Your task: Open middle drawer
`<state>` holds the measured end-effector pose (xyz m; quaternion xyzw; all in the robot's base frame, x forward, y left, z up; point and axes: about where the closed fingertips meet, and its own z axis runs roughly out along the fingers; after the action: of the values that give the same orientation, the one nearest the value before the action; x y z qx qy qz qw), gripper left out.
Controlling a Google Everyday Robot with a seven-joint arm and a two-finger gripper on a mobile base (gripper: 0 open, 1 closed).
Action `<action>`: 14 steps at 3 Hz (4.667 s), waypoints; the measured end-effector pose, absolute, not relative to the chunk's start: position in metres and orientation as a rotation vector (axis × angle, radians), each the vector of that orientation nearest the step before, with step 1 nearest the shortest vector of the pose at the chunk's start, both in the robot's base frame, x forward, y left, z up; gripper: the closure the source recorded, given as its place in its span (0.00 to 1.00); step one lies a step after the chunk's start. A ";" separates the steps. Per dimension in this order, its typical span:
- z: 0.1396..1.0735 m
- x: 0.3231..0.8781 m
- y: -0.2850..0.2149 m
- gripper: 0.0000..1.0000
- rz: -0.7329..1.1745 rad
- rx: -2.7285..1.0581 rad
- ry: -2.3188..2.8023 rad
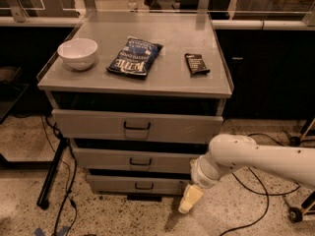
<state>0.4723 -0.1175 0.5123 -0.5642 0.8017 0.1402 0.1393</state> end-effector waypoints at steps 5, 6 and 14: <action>0.475 0.543 -0.106 0.00 0.311 -1.443 2.352; 0.473 0.557 -0.111 0.00 0.278 -1.398 2.366; 0.413 0.566 -0.132 0.00 0.312 -1.417 2.476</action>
Offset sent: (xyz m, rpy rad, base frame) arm 0.0412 0.0175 -0.0478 0.0162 0.0081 -0.0624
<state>0.5656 -0.1322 0.4129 -0.4891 0.8549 0.1076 0.1356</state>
